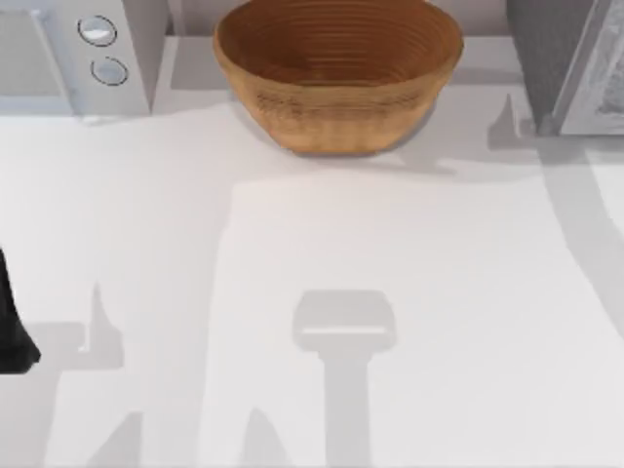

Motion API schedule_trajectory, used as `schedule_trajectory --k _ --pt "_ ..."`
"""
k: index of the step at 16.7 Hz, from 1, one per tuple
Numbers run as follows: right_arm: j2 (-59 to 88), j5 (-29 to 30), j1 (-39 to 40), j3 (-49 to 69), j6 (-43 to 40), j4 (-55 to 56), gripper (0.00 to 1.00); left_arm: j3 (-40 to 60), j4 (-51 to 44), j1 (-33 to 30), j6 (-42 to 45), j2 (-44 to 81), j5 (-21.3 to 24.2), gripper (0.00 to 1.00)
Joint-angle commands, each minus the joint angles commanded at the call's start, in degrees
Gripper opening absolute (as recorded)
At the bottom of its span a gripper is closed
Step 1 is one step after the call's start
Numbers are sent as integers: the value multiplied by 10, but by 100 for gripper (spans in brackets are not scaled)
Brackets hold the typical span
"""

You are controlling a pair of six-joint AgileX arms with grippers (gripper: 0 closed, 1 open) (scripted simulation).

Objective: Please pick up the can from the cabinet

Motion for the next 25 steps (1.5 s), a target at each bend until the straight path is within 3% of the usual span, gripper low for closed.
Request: schedule_trajectory --k 4,11,18,25 --pt "69 10 10 90 0 -22 100 0 0 0 0 0 0 100" --pt "74 12 11 97 0 -21 100 0 0 0 0 0 0 100" --pt "123 130 120 67 -3 63 100 0 0 0 0 0 0 100" --pt "136 133 122 72 -3 70 100 0 0 0 0 0 0 100"
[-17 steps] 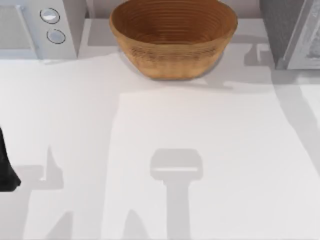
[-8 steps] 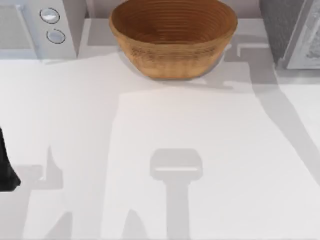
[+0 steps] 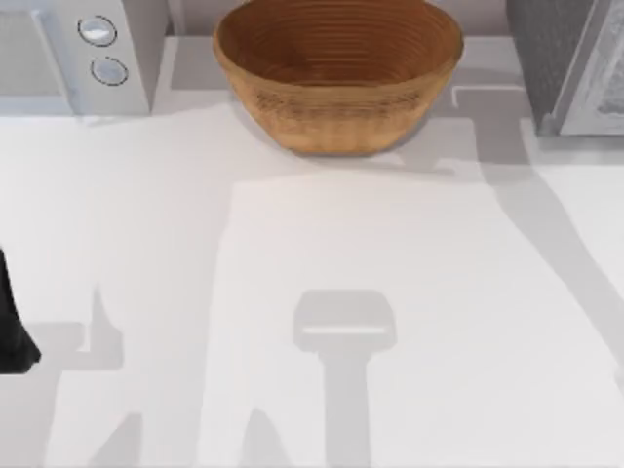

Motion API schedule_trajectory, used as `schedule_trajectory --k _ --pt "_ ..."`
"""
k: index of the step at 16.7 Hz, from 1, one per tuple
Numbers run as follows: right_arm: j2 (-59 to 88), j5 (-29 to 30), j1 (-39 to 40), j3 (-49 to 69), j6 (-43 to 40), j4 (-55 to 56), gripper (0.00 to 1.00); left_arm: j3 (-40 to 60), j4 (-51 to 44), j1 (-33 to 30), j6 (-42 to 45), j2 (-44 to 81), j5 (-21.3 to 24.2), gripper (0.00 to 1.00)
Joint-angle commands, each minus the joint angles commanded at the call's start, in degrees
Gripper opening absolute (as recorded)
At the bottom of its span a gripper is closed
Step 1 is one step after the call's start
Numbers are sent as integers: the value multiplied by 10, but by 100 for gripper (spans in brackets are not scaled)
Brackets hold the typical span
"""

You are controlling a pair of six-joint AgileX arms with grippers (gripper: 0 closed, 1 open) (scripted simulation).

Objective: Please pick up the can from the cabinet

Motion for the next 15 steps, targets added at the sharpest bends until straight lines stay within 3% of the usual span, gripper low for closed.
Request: schedule_trajectory --k 11,15 --pt "111 -35 -36 104 0 7 100 0 0 0 0 0 0 100" --pt "111 -35 -36 104 0 7 70 0 0 0 0 0 0 100"
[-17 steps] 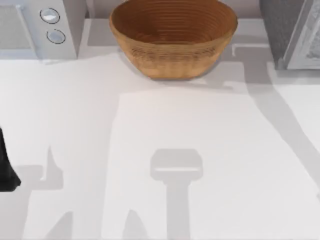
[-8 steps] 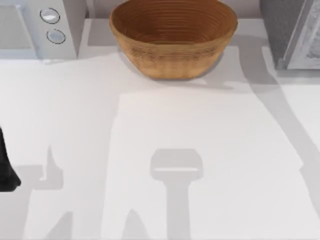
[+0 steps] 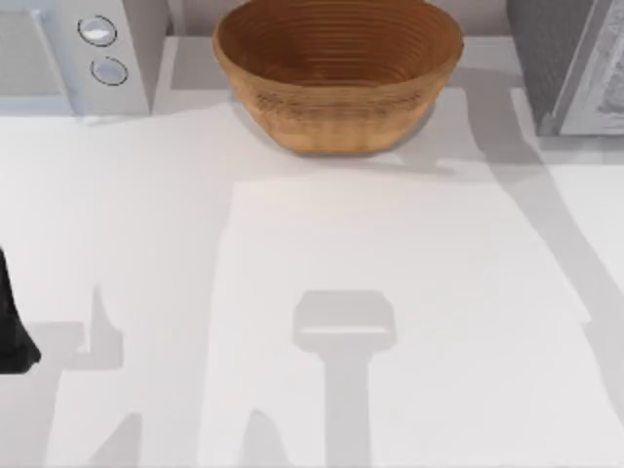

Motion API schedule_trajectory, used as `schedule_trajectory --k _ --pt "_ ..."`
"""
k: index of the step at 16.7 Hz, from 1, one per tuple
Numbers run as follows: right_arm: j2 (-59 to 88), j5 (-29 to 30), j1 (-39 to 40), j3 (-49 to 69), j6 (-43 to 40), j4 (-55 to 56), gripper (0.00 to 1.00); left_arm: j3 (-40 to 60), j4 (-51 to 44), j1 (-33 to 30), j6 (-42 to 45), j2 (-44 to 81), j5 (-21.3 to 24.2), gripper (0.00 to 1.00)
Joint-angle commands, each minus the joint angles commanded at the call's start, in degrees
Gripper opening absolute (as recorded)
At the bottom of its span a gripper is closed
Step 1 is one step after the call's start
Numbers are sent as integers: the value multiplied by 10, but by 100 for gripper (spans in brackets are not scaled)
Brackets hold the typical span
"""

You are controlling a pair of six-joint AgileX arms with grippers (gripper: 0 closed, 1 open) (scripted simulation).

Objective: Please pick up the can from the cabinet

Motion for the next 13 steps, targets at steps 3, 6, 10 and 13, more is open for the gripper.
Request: schedule_trajectory --k 3,6,10,13 --pt "0 0 0 0 0 0 47 0 0 0 0 0 0 100" --pt "0 0 0 0 0 0 25 0 0 0 0 0 0 100" --pt "0 0 0 0 0 0 0 0 0 0 0 0 0 100" --pt "0 0 0 0 0 0 0 0 0 0 0 0 0 100"
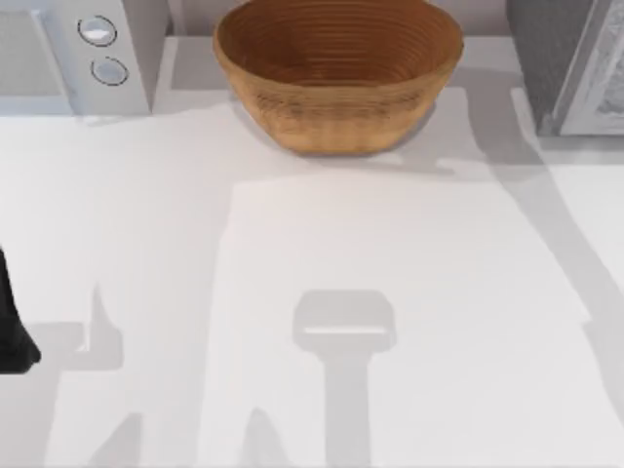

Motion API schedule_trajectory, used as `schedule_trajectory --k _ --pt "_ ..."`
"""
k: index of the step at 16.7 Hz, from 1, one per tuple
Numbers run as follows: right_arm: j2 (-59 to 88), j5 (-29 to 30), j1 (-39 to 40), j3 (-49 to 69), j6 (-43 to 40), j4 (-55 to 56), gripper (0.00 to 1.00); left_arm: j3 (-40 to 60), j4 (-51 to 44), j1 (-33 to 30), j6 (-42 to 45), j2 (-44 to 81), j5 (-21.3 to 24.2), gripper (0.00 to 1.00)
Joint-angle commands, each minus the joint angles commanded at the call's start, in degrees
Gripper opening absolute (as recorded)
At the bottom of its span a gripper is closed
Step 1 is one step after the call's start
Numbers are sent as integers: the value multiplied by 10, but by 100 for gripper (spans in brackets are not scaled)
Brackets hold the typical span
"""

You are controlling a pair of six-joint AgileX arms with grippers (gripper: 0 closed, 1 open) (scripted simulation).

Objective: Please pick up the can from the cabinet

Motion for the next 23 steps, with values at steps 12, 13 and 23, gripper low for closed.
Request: schedule_trajectory --k 12,13,23 --pt "-105 96 94 0 -1 -105 0 0 0 0 0 0 0 100" --pt "-131 116 116 0 -1 -130 0 0 0 0 0 0 0 100" --pt "-219 193 196 -4 0 -216 0 0 0 0 0 0 0 100"
